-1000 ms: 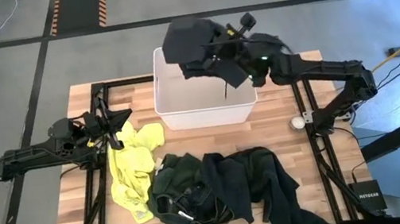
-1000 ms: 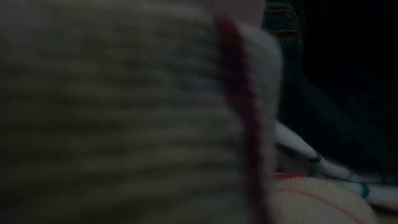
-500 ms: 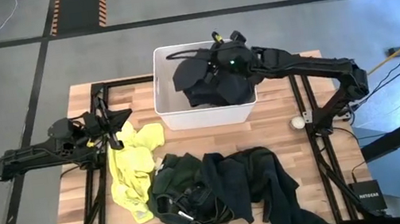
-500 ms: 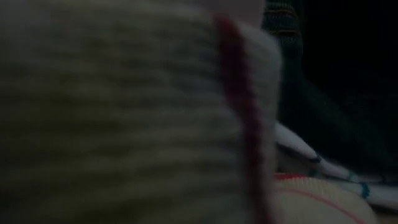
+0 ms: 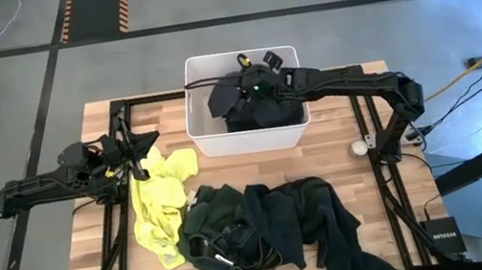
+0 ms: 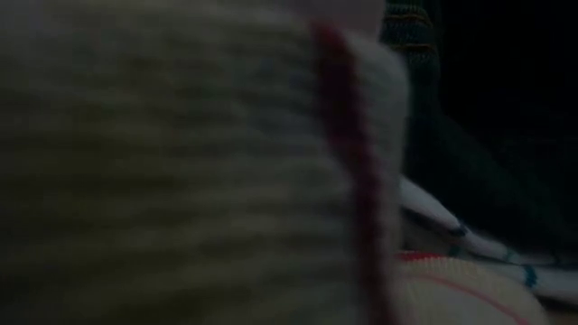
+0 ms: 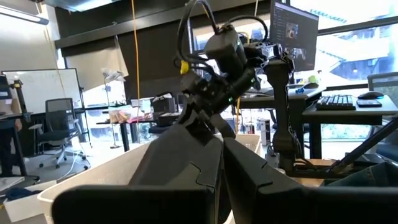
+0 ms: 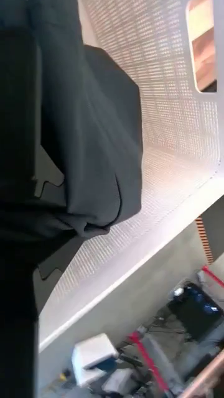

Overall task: Sort clothes
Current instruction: Put the gray shorts into the white laundry organizer, then adjust the blue pants

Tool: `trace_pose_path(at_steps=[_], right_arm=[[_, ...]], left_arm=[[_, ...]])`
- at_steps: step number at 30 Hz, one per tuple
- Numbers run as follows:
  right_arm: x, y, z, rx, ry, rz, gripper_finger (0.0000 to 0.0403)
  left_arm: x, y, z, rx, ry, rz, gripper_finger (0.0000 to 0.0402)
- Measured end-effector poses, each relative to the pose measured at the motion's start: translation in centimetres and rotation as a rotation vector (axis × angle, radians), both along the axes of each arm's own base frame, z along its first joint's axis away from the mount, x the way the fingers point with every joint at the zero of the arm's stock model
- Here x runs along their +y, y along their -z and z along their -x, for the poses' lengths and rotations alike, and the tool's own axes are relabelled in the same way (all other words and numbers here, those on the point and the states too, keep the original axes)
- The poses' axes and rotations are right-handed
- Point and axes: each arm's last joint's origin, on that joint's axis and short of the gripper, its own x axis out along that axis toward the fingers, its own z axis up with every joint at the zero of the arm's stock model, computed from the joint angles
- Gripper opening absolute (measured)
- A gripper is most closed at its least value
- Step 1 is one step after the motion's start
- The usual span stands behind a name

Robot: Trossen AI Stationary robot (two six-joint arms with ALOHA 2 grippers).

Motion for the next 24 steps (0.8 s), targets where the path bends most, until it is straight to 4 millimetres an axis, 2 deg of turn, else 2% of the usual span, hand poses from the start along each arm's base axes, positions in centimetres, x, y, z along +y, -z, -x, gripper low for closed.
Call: trace_pose_path(at_steps=[7, 12, 18, 21, 24], right_arm=[[-0.2, -0.1, 0.3, -0.047, 0.056, -0.028, 0.0148], [1.3, -2.7, 1.7, -0.134, -0.040, -0.071, 0.0207], [5.2, -6.2, 4.1, -0.217, -0.214, -0.124, 0.0236], [8.0, -7.3, 4.9, -0.261, -0.360, -0.209, 0.0238], [11.4, -7.5, 5.3, -0.271, -0.518, -0.330, 0.0238]], left_arm=[[0.0, 0.0, 0.0, 0.001, 0.000, 0.000, 0.0013], [0.0, 0.0, 0.0, 0.002, 0.000, 0.000, 0.0013], [0.0, 0.0, 0.0, 0.001, 0.001, 0.006, 0.0013], [0.0, 0.0, 0.0, 0.000, 0.001, 0.007, 0.0013], [0.0, 0.0, 0.0, -0.001, 0.002, 0.011, 0.0013]])
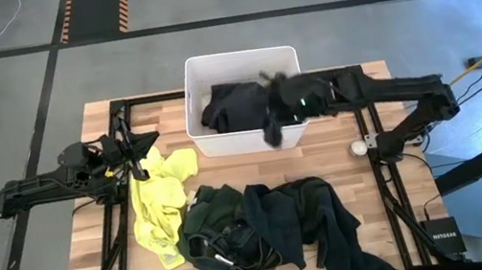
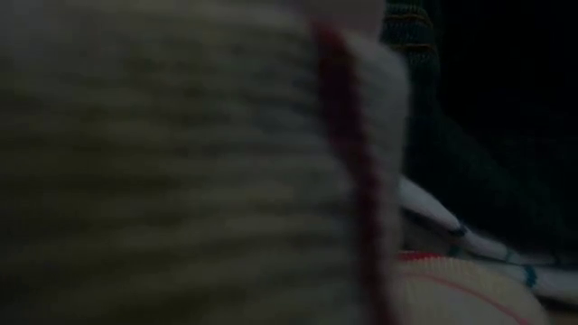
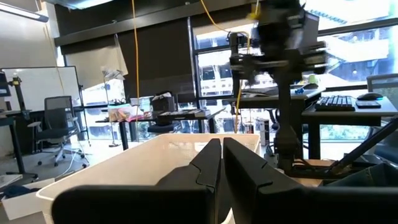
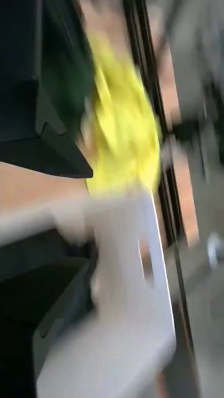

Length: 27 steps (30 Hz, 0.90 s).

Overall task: Sort clothes
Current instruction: Adjust the blue pants

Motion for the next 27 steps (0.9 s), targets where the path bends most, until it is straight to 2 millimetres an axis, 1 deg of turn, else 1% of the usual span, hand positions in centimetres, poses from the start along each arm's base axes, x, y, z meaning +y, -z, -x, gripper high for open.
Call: trace_pose_path(at_steps=[3, 7, 10, 14, 17, 20, 24, 27], right_arm=[[3.8, 0.3, 0.2, 0.026, -0.162, -0.087, 0.0238], [9.0, 1.3, 0.1, 0.063, -0.310, -0.144, 0.0238], [12.9, 2.9, -0.2, 0.111, -0.396, -0.137, 0.0238], [17.3, 5.5, -0.8, 0.169, -0.448, -0.120, 0.0238], [19.7, 7.6, -1.6, 0.201, -0.480, -0.114, 0.0238], [21.4, 9.6, -2.4, 0.225, -0.493, -0.116, 0.0238], [23.0, 12.0, -3.1, 0.267, -0.514, -0.105, 0.0238], [23.7, 13.2, -3.7, 0.274, -0.515, -0.112, 0.0238]], left_arm=[[0.0, 0.0, 0.0, 0.000, 0.000, 0.000, 0.0013], [0.0, 0.0, 0.0, 0.000, 0.001, 0.003, 0.0013], [0.0, 0.0, 0.0, -0.001, 0.002, 0.007, 0.0013], [0.0, 0.0, 0.0, -0.001, 0.002, 0.009, 0.0013], [0.0, 0.0, 0.0, -0.002, 0.003, 0.012, 0.0013], [0.0, 0.0, 0.0, -0.003, 0.004, 0.013, 0.0013], [0.0, 0.0, 0.0, -0.002, 0.004, 0.014, 0.0013], [0.0, 0.1, 0.0, 0.001, 0.004, 0.014, 0.0013]])
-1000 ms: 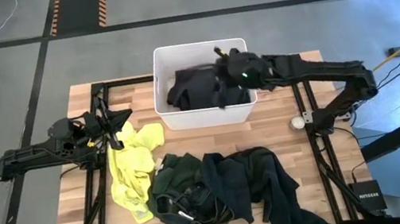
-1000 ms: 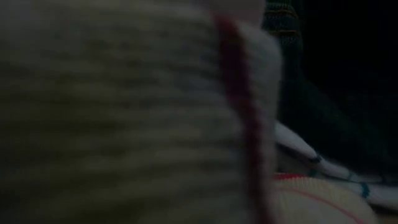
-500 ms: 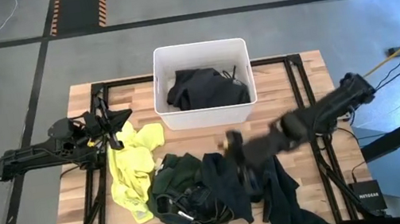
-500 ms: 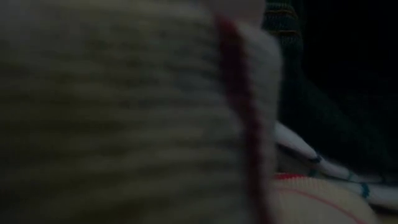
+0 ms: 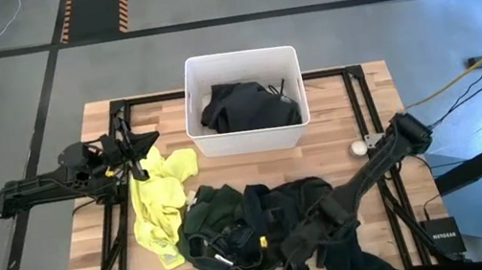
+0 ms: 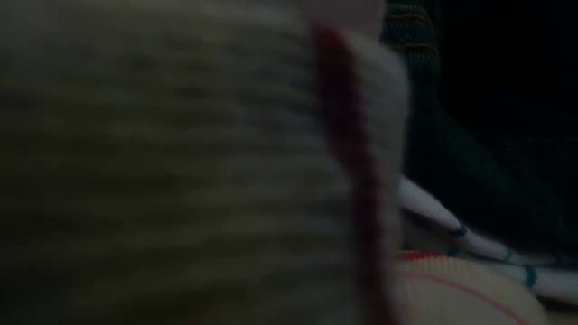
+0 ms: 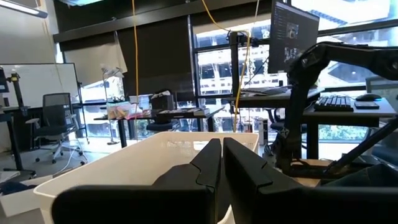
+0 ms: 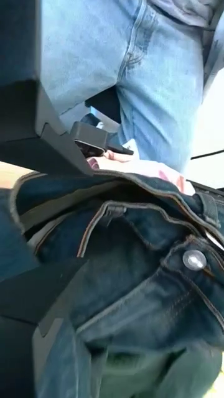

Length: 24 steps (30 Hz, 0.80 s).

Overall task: Sort clothes
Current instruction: Adjust the blue pants

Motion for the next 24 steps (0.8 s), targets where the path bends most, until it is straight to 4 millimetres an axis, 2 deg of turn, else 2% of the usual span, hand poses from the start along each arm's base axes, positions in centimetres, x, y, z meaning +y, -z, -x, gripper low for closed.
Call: trace_pose_path(at_steps=[7, 18, 24], right_arm=[[1.0, 1.5, -0.4, 0.012, -0.001, -0.003, 0.0238], [1.5, 1.1, -0.6, -0.027, -0.031, -0.062, 0.0238], [1.9, 2.8, -1.4, -0.031, -0.037, -0.012, 0.0218]], left_arm=[[0.0, 0.0, 0.0, 0.008, -0.006, -0.021, 0.0013], [0.0, 0.0, 0.0, 0.008, -0.006, -0.020, 0.0013], [0.0, 0.2, 0.0, 0.023, -0.005, -0.016, 0.0013]])
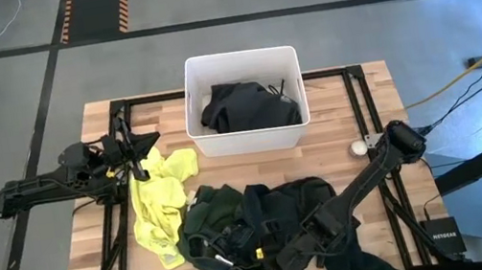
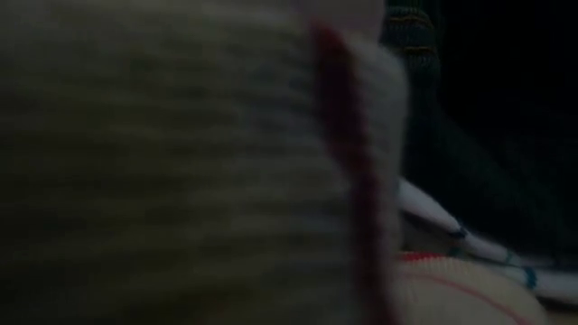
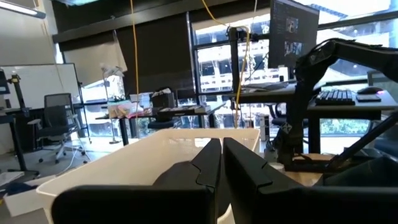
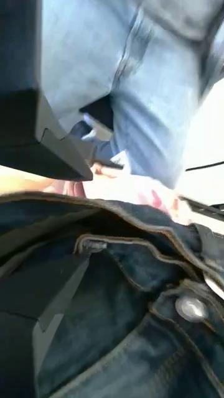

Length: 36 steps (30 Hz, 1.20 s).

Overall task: Sort clothes
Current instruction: Adjust the blue pants

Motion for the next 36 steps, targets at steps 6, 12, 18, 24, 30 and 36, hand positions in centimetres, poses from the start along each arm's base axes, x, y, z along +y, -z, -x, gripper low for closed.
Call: trace_pose_path(at_steps=[6, 12, 18, 24, 30, 36], right_arm=[[0.2, 1.8, -0.5, -0.005, -0.017, 0.102, 0.0172], [0.0, 1.5, -0.5, -0.041, -0.034, 0.174, 0.0080], [-0.9, -0.3, 0.2, -0.101, 0.022, 0.292, 0.0021], [-3.2, -5.2, 2.2, -0.223, 0.218, 0.426, 0.0029], [-6.0, -10.0, 5.3, -0.319, 0.397, 0.538, 0.0015], [-8.8, -13.2, 8.6, -0.389, 0.609, 0.640, 0.0023]], left_arm=[[0.0, 0.1, 0.0, 0.007, -0.015, 0.008, 0.0013], [0.0, 0.1, 0.0, 0.006, -0.015, 0.007, 0.0013], [0.1, 0.1, 0.0, 0.006, -0.018, 0.006, 0.0013], [0.1, 0.0, 0.0, 0.004, -0.018, 0.005, 0.0013], [0.1, 0.0, 0.0, 0.003, -0.017, 0.005, 0.0013], [0.1, 0.0, 0.0, 0.003, -0.017, 0.005, 0.0013]])
